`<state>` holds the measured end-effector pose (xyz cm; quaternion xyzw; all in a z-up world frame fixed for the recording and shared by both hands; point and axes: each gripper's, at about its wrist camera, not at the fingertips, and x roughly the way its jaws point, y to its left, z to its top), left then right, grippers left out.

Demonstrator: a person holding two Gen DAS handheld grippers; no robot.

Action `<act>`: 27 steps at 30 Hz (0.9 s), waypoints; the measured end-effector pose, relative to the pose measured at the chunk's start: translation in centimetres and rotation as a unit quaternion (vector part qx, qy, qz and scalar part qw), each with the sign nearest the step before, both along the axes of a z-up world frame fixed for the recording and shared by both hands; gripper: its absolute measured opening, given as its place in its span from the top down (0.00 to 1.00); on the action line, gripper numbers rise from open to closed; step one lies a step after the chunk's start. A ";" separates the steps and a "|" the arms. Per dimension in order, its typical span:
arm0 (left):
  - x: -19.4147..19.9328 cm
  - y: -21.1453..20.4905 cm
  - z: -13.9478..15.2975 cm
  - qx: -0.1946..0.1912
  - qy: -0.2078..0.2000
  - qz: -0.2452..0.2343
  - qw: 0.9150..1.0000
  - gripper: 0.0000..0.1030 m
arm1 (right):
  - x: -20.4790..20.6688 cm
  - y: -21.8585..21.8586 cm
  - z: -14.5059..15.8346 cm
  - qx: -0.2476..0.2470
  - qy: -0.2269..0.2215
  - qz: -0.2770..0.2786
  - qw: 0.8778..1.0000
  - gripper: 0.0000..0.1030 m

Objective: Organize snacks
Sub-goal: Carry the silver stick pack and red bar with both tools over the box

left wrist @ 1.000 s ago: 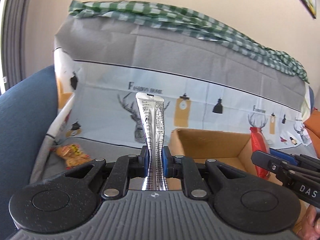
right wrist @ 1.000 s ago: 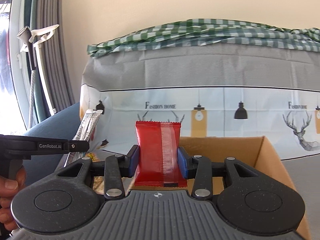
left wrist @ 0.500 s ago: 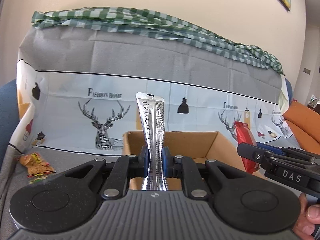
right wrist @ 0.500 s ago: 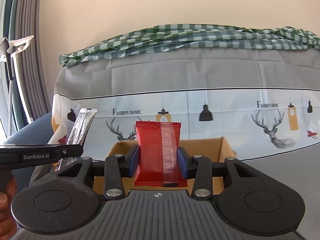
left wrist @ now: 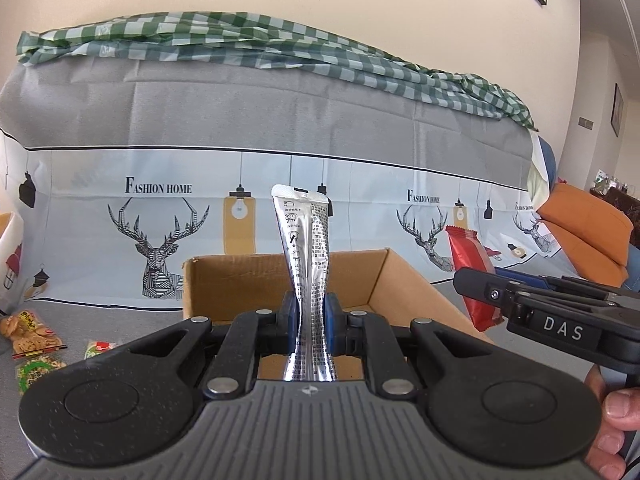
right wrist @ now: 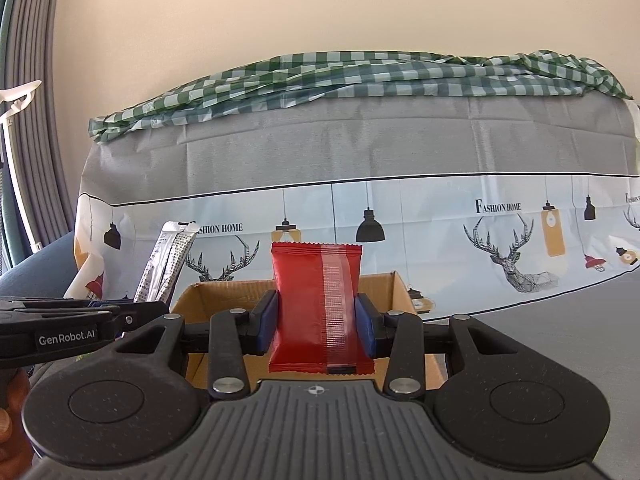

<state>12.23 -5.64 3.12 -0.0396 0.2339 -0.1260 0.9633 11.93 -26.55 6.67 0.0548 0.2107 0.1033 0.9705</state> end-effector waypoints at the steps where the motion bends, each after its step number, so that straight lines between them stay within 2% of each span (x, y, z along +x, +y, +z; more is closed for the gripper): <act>1: 0.1 -0.1 -0.1 -0.001 0.001 -0.001 1.000 0.86 | 0.0 -0.1 0.0 -0.001 0.000 -0.001 1.000 0.59; 27: 0.9 -1.8 -0.7 -0.008 0.012 -0.017 1.000 0.86 | -0.3 -0.7 -0.8 -0.015 0.006 -0.017 1.000 0.59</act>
